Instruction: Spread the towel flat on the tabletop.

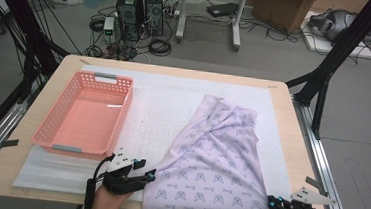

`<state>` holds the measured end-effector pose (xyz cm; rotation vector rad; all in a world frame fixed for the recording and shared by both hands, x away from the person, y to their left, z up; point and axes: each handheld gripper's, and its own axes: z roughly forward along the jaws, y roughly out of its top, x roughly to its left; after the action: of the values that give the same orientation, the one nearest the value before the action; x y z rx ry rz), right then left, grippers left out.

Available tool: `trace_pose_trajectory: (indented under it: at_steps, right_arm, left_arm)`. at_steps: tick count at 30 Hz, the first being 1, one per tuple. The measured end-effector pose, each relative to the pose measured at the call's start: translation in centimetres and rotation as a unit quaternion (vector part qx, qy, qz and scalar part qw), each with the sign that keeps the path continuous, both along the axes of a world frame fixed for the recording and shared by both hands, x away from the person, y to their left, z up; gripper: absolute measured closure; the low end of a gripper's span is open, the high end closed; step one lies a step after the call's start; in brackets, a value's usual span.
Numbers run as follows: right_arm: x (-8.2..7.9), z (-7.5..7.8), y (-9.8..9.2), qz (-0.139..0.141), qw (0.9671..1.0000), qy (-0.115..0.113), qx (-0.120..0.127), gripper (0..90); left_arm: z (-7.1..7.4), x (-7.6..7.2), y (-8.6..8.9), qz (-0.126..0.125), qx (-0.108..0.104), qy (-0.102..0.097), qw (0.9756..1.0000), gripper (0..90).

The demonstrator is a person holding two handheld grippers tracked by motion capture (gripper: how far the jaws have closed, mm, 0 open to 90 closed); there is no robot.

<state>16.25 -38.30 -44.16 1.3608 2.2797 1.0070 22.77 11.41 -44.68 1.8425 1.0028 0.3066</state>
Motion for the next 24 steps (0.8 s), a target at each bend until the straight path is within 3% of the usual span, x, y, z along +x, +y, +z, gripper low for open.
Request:
trace_pose_trajectory:
  at_steps: [3, 7, 10, 15, 18, 20, 22, 24]
  right_arm:
    - [-1.1, 0.0, -0.7, 0.003, 1.0, 0.001, 0.008, 85.9]
    - [-1.0, 0.4, -0.6, -0.005, 0.9992, -0.03, 0.025, 63.6]
    - [0.0, 0.8, -0.3, -0.013, 0.998, -0.053, 0.032, 57.8]
    - [1.5, 0.7, 0.2, -0.008, 0.9974, -0.063, 0.032, 53.9]
    - [2.3, 0.5, 0.3, -0.01, 0.9968, -0.066, 0.043, 53.5]
    - [2.7, 0.5, 0.3, -0.012, 0.9968, -0.065, 0.045, 52.5]
    - [2.9, 0.4, 0.2, -0.014, 0.9968, -0.064, 0.047, 51.9]
    - [3.0, 0.4, 0.2, -0.017, 0.9965, -0.064, 0.05, 51.8]
  left_arm:
    - [0.3, 1.6, -0.7, -0.002, -0.006, 0.008, 1.0, 47.3]
    - [0.4, 4.0, -2.2, -0.007, 0.003, 0.018, 0.9998, 46.5]
    - [0.4, 6.4, -3.7, -0.009, 0.018, 0.028, 0.9994, 46.3]
    - [0.3, 9.0, -5.5, -0.006, 0.02, 0.024, 0.9995, 45.4]
    - [-0.3, 10.1, -6.2, 0.003, 0.03, 0.045, 0.9985, 45.0]
    - [-0.5, 10.3, -6.7, 0.001, 0.031, 0.045, 0.9985, 44.7]
    - [-0.4, 10.3, -7.5, -0.006, 0.051, 0.031, 0.9982, 45.8]
    - [-0.4, 9.9, -8.3, -0.014, 0.1, 0.0, 0.9949, 52.3]
